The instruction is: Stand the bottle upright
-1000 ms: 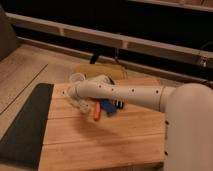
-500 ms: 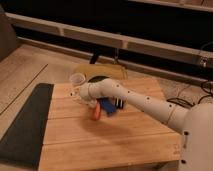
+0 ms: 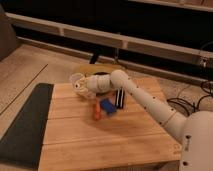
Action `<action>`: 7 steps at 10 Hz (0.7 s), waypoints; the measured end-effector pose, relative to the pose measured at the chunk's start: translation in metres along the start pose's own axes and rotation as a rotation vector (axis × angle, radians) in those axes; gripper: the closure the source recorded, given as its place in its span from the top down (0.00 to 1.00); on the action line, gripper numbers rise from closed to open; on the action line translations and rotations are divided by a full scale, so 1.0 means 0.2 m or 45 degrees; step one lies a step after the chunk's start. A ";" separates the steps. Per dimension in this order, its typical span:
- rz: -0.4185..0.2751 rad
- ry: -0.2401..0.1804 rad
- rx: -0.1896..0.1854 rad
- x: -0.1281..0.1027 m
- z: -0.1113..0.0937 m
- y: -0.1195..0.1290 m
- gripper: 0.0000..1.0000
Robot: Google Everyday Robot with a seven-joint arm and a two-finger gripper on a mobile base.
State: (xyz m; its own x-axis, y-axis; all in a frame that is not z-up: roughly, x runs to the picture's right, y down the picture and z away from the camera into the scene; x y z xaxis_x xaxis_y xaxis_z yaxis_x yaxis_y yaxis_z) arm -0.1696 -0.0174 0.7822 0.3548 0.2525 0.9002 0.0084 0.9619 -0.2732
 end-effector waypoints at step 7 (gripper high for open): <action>0.192 -0.129 -0.130 0.06 0.22 0.03 0.00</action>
State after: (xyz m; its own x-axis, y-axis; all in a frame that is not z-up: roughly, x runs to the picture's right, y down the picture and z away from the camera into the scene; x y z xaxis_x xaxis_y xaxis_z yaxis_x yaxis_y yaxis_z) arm -0.2071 -0.0040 0.8058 0.2635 0.4067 0.8747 0.0593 0.8982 -0.4355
